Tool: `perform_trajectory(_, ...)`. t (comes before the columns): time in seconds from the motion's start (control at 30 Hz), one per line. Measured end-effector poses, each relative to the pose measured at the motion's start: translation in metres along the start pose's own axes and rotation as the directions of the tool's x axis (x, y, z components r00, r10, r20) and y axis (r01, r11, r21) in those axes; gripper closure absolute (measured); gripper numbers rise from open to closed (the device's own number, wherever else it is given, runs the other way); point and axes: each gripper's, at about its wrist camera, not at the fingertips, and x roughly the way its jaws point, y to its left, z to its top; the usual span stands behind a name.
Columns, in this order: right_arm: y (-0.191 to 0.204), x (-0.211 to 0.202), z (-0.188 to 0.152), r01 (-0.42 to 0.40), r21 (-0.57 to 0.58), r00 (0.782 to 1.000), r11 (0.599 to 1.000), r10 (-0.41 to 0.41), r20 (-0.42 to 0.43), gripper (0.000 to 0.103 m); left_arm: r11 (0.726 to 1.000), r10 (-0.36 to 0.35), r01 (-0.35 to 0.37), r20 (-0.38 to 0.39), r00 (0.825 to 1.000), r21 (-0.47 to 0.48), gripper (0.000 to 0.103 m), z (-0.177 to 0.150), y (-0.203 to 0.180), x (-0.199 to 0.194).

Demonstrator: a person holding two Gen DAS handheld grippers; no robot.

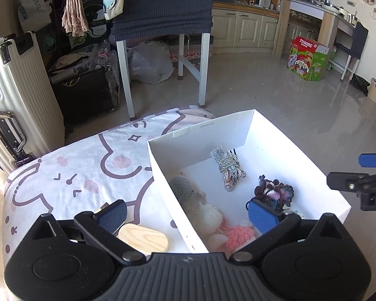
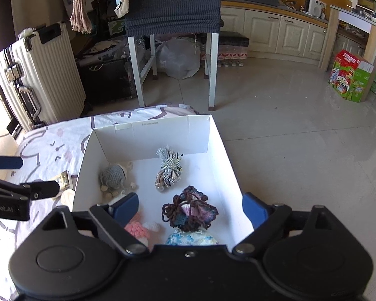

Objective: Organize objects
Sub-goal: 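Withdraw both tools upward from the box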

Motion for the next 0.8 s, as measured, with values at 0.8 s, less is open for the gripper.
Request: perform_trajectory(0.8, 0.001, 0.004, -0.013, 0.043, 0.020, 0.999, 0.999, -0.043, -0.010, 0.000, 0.998, 0.000, -0.001, -0.019, 1.000, -0.070, 0.000, -0.013, 0.023, 0.002)
